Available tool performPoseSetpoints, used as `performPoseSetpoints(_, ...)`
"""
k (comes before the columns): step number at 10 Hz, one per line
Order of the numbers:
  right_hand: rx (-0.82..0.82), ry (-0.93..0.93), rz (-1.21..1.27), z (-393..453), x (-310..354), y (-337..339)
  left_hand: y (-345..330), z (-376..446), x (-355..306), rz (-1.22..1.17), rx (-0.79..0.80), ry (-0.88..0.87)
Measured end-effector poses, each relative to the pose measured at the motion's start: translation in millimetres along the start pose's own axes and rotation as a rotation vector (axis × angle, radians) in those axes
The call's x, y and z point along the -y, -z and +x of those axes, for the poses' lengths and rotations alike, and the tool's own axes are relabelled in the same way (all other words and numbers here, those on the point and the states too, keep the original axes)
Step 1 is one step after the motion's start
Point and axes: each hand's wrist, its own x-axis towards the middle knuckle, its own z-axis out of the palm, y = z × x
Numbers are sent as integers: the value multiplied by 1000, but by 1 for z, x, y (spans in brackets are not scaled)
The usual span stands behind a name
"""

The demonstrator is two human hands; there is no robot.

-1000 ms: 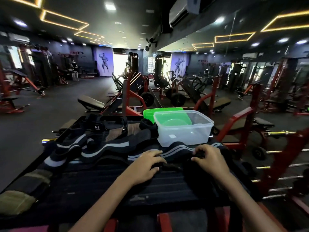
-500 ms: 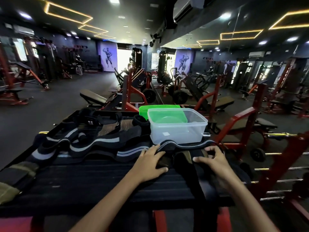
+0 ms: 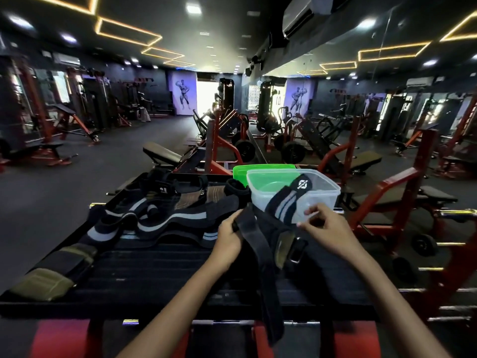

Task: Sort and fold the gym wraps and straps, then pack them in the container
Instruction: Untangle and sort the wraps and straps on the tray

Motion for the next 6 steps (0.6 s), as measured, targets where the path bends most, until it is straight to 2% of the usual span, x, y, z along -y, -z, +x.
performPoseSetpoints(1,170,-78,-97,7,-18,-15,18,5,-8,-157,-36,123)
performPoseSetpoints(2,278,-193,21,12,-24,-36,41,4,-11,-321,61,239)
performPoseSetpoints(3,266,-189,184,12,-16,-53,50,-1,-11,-375,50,309)
performPoseSetpoints(4,183,-24,233,13,-5,-77,66,-4,-3,-442,-47,378)
performPoseSetpoints(5,312,104,291,13,4,-88,84,-2,4,-508,-118,432)
performPoseSetpoints(6,446,203,214,20,13,-110,107,3,7,-639,-132,447)
